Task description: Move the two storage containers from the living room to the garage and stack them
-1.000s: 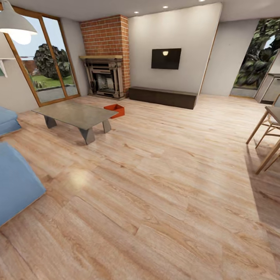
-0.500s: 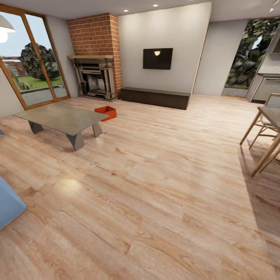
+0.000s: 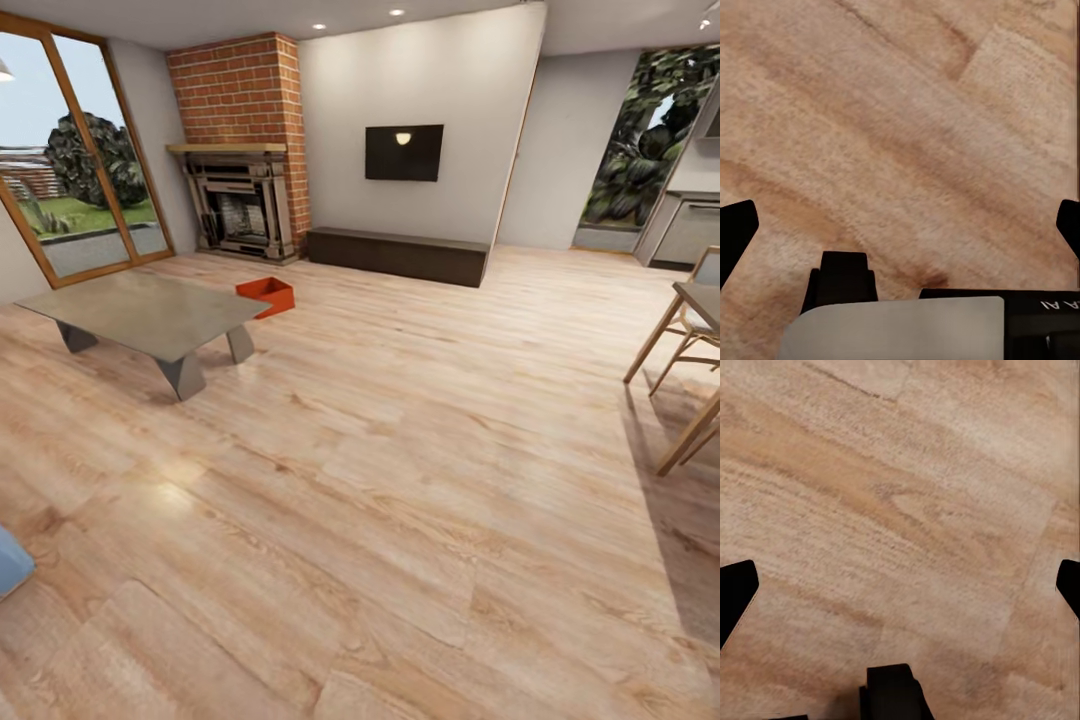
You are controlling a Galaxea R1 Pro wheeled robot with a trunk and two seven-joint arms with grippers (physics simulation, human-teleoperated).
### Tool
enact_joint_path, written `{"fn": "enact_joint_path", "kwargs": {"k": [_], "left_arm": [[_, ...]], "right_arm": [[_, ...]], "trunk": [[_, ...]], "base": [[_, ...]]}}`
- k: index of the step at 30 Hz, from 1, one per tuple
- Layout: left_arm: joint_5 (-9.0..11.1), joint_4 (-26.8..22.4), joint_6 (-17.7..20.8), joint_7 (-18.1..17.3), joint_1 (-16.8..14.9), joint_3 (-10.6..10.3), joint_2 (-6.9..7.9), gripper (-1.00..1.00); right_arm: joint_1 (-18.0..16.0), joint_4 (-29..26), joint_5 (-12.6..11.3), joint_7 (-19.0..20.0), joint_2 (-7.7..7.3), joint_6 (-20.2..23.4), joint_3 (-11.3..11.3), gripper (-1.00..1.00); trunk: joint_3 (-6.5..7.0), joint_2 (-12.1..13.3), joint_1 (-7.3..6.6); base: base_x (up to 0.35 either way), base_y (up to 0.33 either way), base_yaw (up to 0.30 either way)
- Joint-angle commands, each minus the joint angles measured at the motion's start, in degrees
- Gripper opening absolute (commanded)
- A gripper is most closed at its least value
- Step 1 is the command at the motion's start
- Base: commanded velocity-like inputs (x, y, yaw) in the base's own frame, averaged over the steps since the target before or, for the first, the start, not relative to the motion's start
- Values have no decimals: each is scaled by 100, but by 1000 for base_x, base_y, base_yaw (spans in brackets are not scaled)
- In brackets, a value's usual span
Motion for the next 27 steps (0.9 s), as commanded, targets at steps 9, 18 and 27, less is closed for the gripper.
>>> {"fn": "enact_joint_path", "kwargs": {"k": [9,18,27], "left_arm": [[59,6,-17,-23,-6,-48,3,100],[59,6,-17,-23,-4,-46,2,100],[59,6,-17,-23,-6,-48,4,100]], "right_arm": [[-4,4,-61,-26,-3,-25,49,100],[-4,4,-60,-26,-2,-25,49,100],[-4,4,-61,-26,-4,-25,49,100]], "trunk": [[65,-2,3],[75,-2,3],[76,-2,3]], "base": [[327,-75,0],[329,-30,0],[335,-2,0]]}}
